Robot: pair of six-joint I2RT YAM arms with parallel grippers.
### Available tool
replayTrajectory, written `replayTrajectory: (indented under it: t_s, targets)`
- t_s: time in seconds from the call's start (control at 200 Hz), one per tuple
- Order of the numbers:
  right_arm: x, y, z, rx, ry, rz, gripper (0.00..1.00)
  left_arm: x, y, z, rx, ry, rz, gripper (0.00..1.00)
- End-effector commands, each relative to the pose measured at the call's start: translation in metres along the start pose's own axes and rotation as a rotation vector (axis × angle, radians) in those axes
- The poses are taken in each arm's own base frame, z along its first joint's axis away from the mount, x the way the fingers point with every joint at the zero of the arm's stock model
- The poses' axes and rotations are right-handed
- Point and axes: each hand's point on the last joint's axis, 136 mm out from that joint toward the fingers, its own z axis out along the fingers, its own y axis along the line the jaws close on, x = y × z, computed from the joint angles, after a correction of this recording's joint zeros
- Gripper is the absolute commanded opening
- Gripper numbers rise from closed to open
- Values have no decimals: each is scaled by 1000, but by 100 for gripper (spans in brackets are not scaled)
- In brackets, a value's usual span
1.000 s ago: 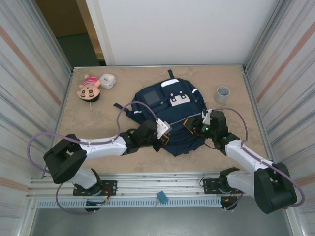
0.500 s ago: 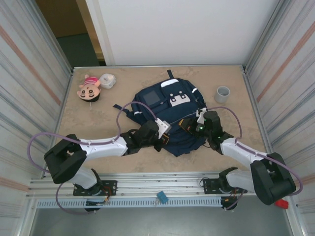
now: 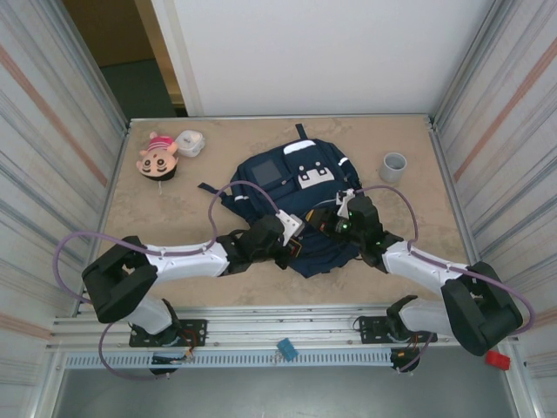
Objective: Pack the student bag
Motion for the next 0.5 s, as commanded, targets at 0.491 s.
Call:
replayTrajectory:
  t_s: [0.491]
  targets:
    - [28,-2,-27,63,62,-53,40,-73,-18,-21,26,-280,-13,1]
